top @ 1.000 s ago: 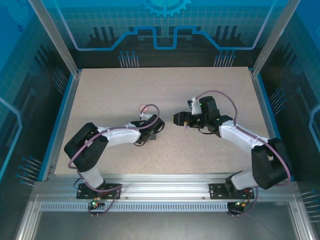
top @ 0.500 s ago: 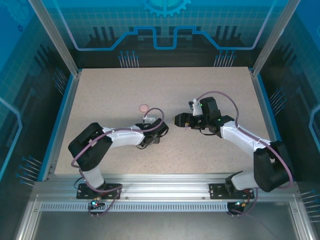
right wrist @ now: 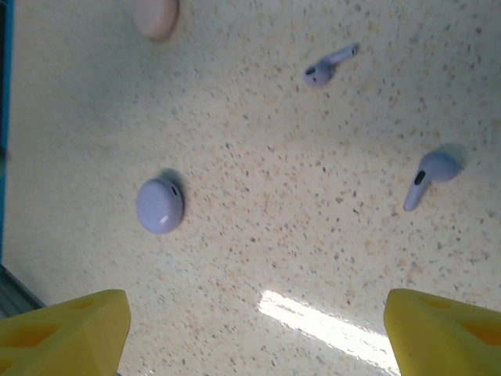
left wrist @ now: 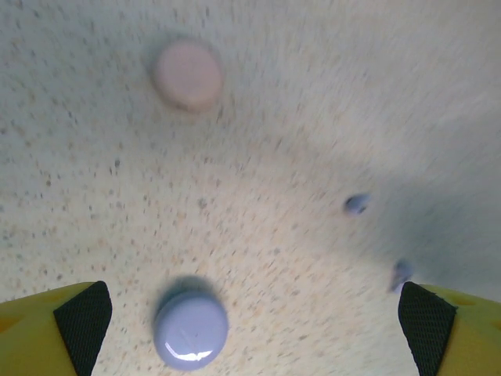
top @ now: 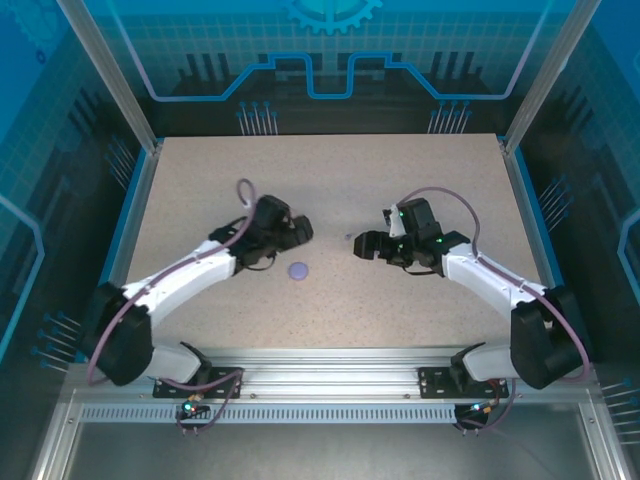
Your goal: Insert wireless bluetooth earbuds into charging case
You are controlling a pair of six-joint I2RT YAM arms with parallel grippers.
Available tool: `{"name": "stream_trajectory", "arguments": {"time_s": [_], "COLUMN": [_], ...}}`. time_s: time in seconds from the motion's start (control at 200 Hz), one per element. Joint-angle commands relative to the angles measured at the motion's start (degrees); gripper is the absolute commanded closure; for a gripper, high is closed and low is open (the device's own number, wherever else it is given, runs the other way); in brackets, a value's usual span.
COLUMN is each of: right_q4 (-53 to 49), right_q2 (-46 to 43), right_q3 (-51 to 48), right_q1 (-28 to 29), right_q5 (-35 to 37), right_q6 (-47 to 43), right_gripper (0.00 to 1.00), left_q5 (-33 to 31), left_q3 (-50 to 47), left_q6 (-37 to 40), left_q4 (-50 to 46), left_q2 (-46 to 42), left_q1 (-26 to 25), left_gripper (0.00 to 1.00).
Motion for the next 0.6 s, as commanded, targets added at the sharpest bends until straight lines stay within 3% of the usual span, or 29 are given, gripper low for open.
{"name": "stream_trajectory", "arguments": {"time_s": [0.0, 0.12, 0.335, 0.595], "right_q4": [-4.02, -8.94, -18.57, -26.47], "right_q2": [4.52, 13.48, 34.2, 50.86], "right_q3": [4.32, 12.26, 34.95, 54.72], "right_q1": [3.7, 8.98, 16.91, 20.08], "right_q5": [3.13, 5.78, 5.58, 3.25], "right_q6": [0.36, -3.01, -8.52, -11.04], "right_gripper": [0.15, 0.15, 0.16, 0.17], "left_q5": [10.47, 14.6, 20.16, 20.96], "left_q3": [-3.53, -5.69, -9.12, -13.61], "left_q6": [-3.65, -4.88, -7.84, -11.89], "left_q4": [2.1, 3.1, 5.24, 8.28], "left_q2": [-2.95, -4.5, -1.73, -0.81], "left_q1": [5.72, 10.94, 18.42, 22.53], "left_gripper": [0.01, 0.01, 0.01, 0.01]}}
